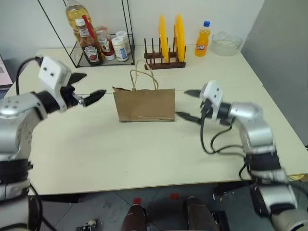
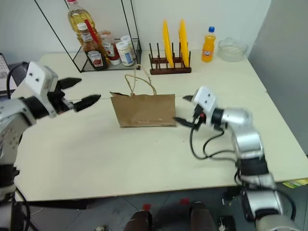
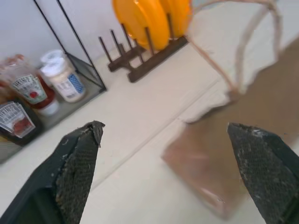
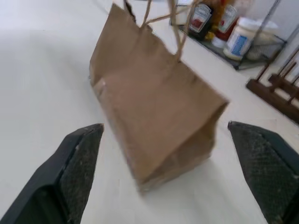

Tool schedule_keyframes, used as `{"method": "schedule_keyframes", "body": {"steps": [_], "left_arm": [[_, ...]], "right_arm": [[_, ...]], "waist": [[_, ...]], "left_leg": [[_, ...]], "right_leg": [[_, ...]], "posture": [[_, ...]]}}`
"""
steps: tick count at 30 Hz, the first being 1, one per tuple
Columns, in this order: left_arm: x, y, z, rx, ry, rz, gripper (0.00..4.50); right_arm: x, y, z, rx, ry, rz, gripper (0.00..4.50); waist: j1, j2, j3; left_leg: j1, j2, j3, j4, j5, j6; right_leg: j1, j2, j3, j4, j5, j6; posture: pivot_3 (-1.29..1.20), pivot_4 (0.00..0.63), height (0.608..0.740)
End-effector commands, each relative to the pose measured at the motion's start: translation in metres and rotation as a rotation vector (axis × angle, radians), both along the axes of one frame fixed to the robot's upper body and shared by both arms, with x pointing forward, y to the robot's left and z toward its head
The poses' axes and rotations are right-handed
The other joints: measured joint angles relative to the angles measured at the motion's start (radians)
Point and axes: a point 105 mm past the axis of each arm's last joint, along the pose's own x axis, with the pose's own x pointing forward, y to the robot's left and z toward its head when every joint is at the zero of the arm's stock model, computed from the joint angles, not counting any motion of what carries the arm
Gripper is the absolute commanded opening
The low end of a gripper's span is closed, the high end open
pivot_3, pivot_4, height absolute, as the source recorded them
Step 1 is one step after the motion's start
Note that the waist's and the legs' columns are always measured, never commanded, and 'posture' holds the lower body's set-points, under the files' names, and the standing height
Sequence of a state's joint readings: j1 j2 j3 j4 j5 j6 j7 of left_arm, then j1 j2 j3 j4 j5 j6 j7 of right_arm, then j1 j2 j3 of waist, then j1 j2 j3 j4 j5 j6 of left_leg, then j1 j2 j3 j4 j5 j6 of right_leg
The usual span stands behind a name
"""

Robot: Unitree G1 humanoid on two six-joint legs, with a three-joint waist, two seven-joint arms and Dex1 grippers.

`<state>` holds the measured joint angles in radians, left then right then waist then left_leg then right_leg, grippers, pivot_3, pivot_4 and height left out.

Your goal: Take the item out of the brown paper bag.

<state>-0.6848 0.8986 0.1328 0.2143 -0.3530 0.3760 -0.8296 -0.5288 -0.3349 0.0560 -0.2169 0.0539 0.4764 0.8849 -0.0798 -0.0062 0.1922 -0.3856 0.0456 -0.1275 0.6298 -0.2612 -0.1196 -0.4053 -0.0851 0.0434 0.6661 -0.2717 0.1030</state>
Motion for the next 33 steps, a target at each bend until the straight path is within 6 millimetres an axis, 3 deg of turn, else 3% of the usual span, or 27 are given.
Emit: {"method": "schedule_keyframes", "body": {"steps": [1, 4, 8, 14, 21, 26, 29, 33], "left_arm": [[0.033, 0.0, 0.011, 0.084, -0.08, 0.026, 4.5], [0.056, -0.015, 0.011, 0.129, -0.09, 0.004, 4.5], [0.072, -0.031, -0.001, 0.22, -0.046, -0.037, 4.5], [0.067, -0.044, -0.023, 0.334, 0.086, -0.177, 4.5], [0.038, -0.05, -0.018, 0.303, 0.197, -0.397, 4.5], [-0.003, -0.05, -0.028, 0.361, 0.255, -0.487, 4.5], [-0.027, -0.055, -0.032, 0.339, 0.288, -0.492, 4.5], [-0.049, -0.056, -0.041, 0.347, 0.315, -0.477, 4.5]], "right_arm": [[-0.021, 0.005, 0.016, 0.07, -0.083, -0.139, 4.47], [-0.033, 0.009, 0.012, 0.124, -0.043, -0.213, 4.47], [-0.042, 0.012, 0.006, 0.149, 0.011, -0.245, 4.47], [-0.037, 0.002, 0.007, 0.15, 0.015, -0.292, 4.47], [-0.027, -0.009, -0.004, 0.108, 0.032, -0.322, 4.47], [-0.008, -0.033, -0.008, 0.079, 0.029, -0.421, 4.47], [0.001, -0.046, -0.009, 0.064, 0.025, -0.452, 4.47], [0.013, -0.049, -0.005, 0.059, 0.006, -0.45, 4.47]], "waist": [[0.001, -0.002, -0.001], [0.002, -0.003, -0.002], [-0.006, -0.003, -0.002], [-0.008, -0.003, -0.002], [-0.009, -0.003, -0.001], [-0.016, -0.003, -0.001], [-0.01, -0.003, -0.001], [-0.005, -0.003, -0.001]], "left_leg": [[0.0, 0.0, 0.0, 0.0, 0.0, 0.0], [0.0, 0.0, -0.002, 0.0, 0.001, 0.0], [0.0, 0.0, -0.002, -0.001, 0.001, 0.0], [0.0, 0.0, -0.002, -0.002, 0.001, 0.0], [-0.001, 0.0, -0.002, -0.002, 0.001, 0.0], [0.0, 0.0, -0.002, -0.003, 0.001, 0.0], [0.0, 0.001, -0.002, -0.002, 0.001, 0.0], [0.0, 0.001, -0.002, -0.002, -0.001, 0.004]], "right_leg": [[0.0, 0.0, 0.0, -0.001, 0.0, 0.0], [0.0, 0.0, -0.001, 0.0, 0.0, 0.0], [0.0, 0.0, -0.001, -0.002, 0.0, 0.0], [-0.001, 0.0, -0.001, -0.002, 0.0, 0.0], [0.0, 0.0, -0.001, -0.001, 0.0, 0.0], [0.0, 0.0, 0.0, -0.001, 0.0, 0.0], [0.0, 0.0, 0.0, -0.001, 0.0, 0.0], [0.0, 0.0, 0.0, 0.0, 0.0, 0.0]], "posture": [[0.0, 0.15, 0.74], [0.0, 0.15, 0.74], [0.0, 0.15, 0.74], [0.0, 0.15, 0.74], [0.0, 0.15, 0.74], [0.0, 0.15, 0.74], [0.0, 0.15, 0.74], [0.0, 0.15, 0.74]]}}
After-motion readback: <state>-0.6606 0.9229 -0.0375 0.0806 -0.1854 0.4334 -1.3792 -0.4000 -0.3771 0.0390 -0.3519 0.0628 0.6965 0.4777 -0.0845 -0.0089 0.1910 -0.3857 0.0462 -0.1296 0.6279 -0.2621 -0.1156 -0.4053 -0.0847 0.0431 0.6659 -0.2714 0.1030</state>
